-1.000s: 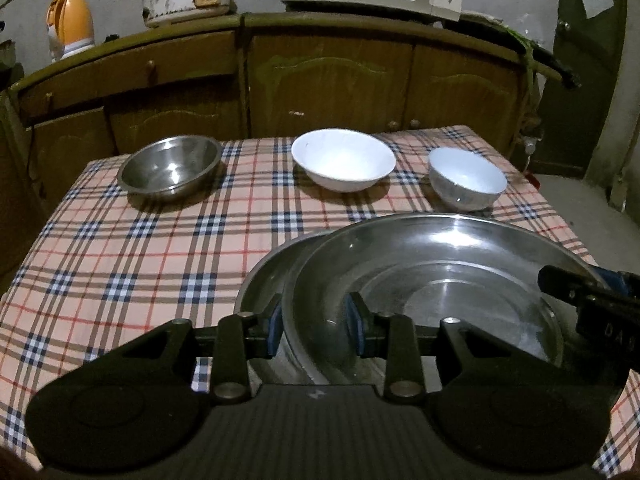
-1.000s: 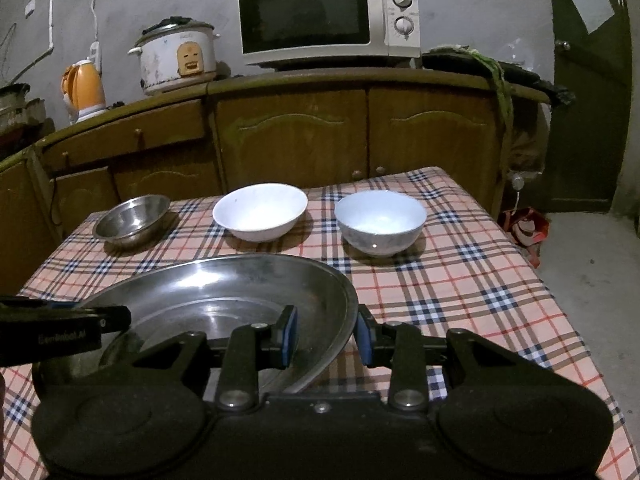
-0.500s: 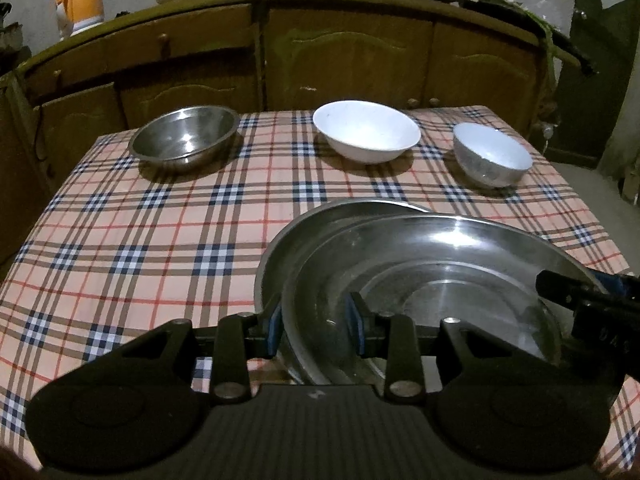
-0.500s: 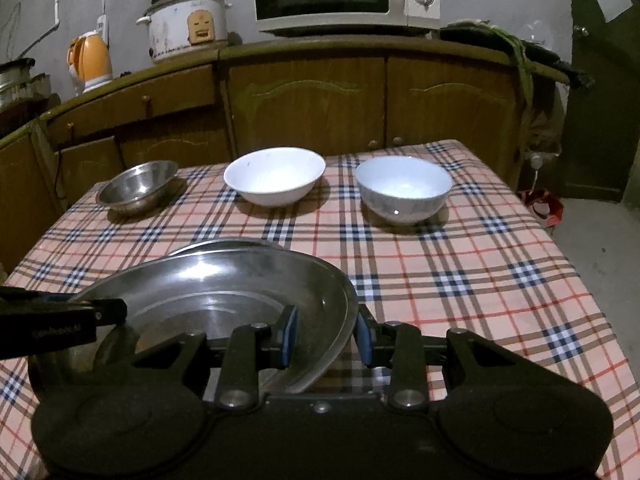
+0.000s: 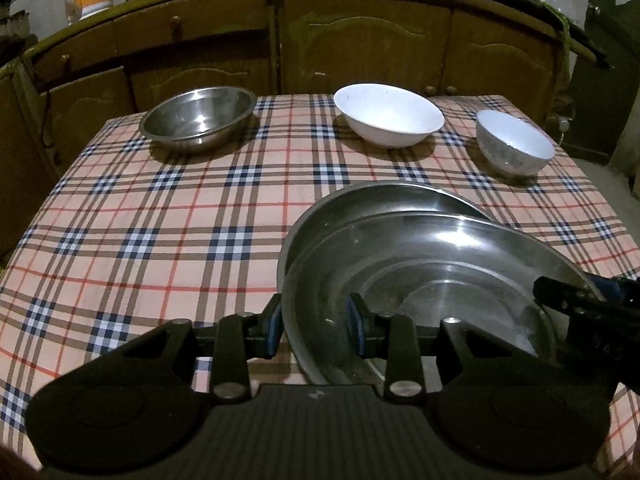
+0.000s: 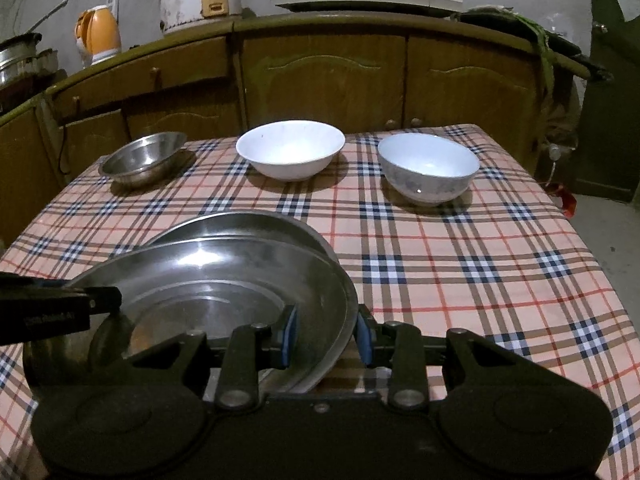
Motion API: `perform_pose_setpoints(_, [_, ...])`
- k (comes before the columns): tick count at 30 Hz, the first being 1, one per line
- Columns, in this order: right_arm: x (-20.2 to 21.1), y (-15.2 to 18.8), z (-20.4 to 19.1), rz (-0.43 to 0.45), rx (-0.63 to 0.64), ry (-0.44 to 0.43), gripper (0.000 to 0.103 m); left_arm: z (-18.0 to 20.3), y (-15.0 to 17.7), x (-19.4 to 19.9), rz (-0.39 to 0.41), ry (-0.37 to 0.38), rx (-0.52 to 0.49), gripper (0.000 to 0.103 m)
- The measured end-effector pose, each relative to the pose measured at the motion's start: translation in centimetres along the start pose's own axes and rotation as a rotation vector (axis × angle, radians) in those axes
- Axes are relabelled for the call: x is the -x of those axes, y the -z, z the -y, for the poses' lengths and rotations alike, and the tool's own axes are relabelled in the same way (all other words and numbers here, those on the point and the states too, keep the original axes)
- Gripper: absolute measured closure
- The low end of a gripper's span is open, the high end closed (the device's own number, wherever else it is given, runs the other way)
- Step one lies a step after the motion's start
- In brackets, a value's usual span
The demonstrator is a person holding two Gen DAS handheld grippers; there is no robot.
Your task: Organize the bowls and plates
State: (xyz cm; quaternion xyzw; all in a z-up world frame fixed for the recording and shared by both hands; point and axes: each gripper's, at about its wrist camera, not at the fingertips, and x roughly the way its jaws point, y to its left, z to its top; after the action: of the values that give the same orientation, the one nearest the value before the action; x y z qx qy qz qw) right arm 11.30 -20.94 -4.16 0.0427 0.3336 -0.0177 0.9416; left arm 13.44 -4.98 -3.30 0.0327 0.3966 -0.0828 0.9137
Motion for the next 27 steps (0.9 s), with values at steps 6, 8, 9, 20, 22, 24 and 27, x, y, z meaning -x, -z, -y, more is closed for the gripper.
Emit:
perform_pose_setpoints(6, [-0.7,0.1,-0.2,-0.011,0.009,0.002,0.064,-0.1,0.1,-0.6,-0.013,-0.004,0.002,0.070])
perform_pose_setpoints(8, [-0.9,0.1,-0.2,-0.015,0.011,0.004,0.064,-0.2,0.1,-0.9,-0.018,-0.004,0.003,0.070])
perform_pose_setpoints(9, [-1.0,0.1,-0.2,-0.016,0.011,0.004,0.064,-0.3,0.1,-0.9,-0.019,-0.004,0.003,0.070])
perform_pose_setpoints(20, [-2.2,0.3,-0.5,-0.035,0.017,0.004,0.064,-0.8,0.1,-1.8,-0.038,-0.010,0.013,0.069])
perform_pose_setpoints(22, [-2.4,0.3,-0.5,-0.037,0.015,0.006,0.063,-0.7,0.1,-1.9,-0.033,-0.012,0.012,0.069])
perform_pose_setpoints(24, [-2.5,0.3,-0.5,-0.033,0.018,0.006,0.060,-0.7,0.1,-1.9,-0.030,-0.012,0.013,0.069])
perform_pose_setpoints(27, [-2.5,0.3,-0.6,-0.031,0.025,0.000,0.058,-0.8,0.1,-2.1,-0.033,-0.010,0.023,0.066])
